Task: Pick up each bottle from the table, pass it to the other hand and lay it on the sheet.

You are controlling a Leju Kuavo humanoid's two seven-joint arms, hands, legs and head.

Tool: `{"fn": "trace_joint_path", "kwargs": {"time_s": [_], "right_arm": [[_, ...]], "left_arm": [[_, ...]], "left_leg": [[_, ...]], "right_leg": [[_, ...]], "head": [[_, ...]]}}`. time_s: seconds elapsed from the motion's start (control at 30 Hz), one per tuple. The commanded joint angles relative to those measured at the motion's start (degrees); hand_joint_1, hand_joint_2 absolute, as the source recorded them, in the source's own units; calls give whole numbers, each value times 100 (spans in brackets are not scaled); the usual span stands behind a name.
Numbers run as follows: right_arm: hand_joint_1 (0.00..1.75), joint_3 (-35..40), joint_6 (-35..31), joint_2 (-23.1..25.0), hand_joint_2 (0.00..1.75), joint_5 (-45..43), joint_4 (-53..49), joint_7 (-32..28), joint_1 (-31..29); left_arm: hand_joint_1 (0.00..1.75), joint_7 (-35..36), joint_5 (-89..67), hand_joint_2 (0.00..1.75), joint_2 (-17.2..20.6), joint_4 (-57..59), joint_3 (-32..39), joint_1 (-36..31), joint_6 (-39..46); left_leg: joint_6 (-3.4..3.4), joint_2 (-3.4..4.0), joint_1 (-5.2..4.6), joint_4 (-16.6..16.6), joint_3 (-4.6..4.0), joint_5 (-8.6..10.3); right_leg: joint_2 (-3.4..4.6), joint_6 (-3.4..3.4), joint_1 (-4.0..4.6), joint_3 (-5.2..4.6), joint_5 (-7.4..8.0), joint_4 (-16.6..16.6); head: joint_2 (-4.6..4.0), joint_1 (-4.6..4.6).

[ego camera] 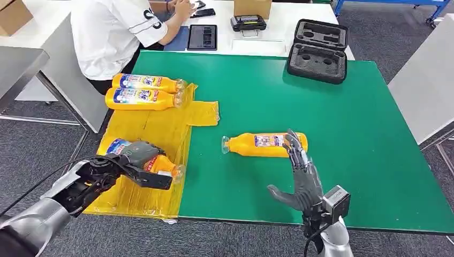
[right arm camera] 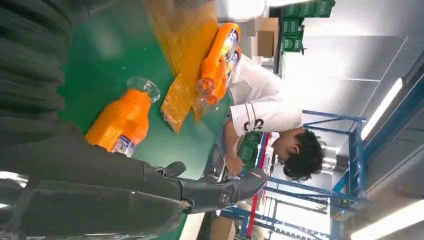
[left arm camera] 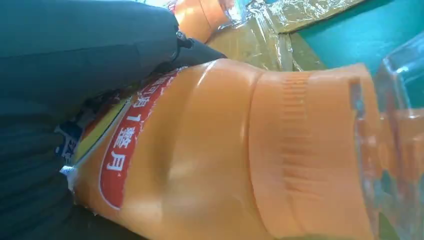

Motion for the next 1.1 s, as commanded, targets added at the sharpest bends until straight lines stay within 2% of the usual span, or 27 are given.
{"fn": "trace_joint_path", "kwargs": {"time_s": [0.03, 0.07, 0.13, 0.17, 0.2, 0.27, 0.3, 0.33, 0.37, 0.43, 0.6, 0.8, 1.1], "right_arm": [[0, 112, 208, -68, 175, -218, 424, -99, -168], [0, 128, 244, -62, 175, -242, 408, -124, -153], [0, 131, 359, -59, 175, -332, 403, -136, -143], [0, 137, 336, -53, 175, -313, 404, -132, -154], [0, 132, 334, -48, 175, -313, 416, -132, -164], [0, 141, 309, -43, 175, -287, 466, -110, -202], [0, 149, 286, -44, 175, -262, 488, -96, -216], [0, 151, 258, -41, 175, -236, 512, -87, -231], [0, 151, 250, -42, 175, -228, 521, -85, -238], [0, 152, 218, -50, 175, -200, 551, -76, -293], [0, 155, 179, -62, 175, -182, 744, -59, -479], [0, 160, 120, -69, 175, -159, 646, -57, -327], [0, 198, 29, -92, 175, -159, 930, -57, -560]], "left_arm": [[157, -81, 75, 175, -32, 597, -157, -76, -110], [159, -79, 81, 175, -17, 591, -117, -28, -69], [157, -73, 73, 175, -40, 604, -69, 14, 3], [159, -55, 60, 175, -34, 596, -55, 43, 28], [155, -23, 34, 175, -32, 589, -59, 51, 44], [147, -34, 53, 175, -9, 587, -47, 63, -22], [86, -56, 77, 175, -10, 595, -44, 58, -73], [79, -106, 118, 175, -3, 600, -45, 41, -154], [33, -118, 121, 175, 0, 598, -49, 32, -167], [0, -184, 172, 175, 6, 602, -57, -26, -287], [0, -210, 207, 175, -134, 767, -95, -197, -418], [0, -213, 271, 175, -6, 593, -52, -35, -352], [0, -421, 212, 175, 160, 566, -295, -288, -801]], "left_leg": [[-5, 6, 2, -5, 17, -4], [-10, 11, 4, -10, 39, -10], [-8, 12, 2, -7, 29, -6], [-16, 20, 8, -13, 66, -20], [-9, 10, 2, -9, 39, -8], [-11, 12, 2, -11, 46, -9], [-9, 9, 2, -8, 35, -5], [-7, 7, 2, -7, 28, -3], [-11, 10, 4, -10, 45, -8], [-15, 10, 6, -10, 57, -12], [-14, -1, 6, -6, 47, -4], [-15, -1, 5, -11, 60, -8], [-15, 9, 6, -7, 54, -5]], "right_leg": [[6, -6, 2, 16, -2, -5], [12, -11, 4, 35, -6, -10], [13, -7, 2, 26, -3, -5], [22, -17, 8, 61, -13, -12], [13, -8, 2, 34, -5, -5], [16, -10, 3, 40, -5, -6], [13, -8, 2, 30, -3, -3], [12, -6, 2, 24, 0, -2], [17, -10, 5, 40, -3, -6], [22, -14, 7, 51, -6, -6], [11, -10, 6, 45, -3, 0], [12, -12, 6, 56, -7, -4], [22, -12, 6, 48, -1, 0]], "head": [[0, 0], [0, 0], [0, 0], [0, 0], [0, 0], [0, 0], [0, -2], [0, -2], [0, 0], [0, 0], [0, 2], [0, 0], [0, 0]]}}
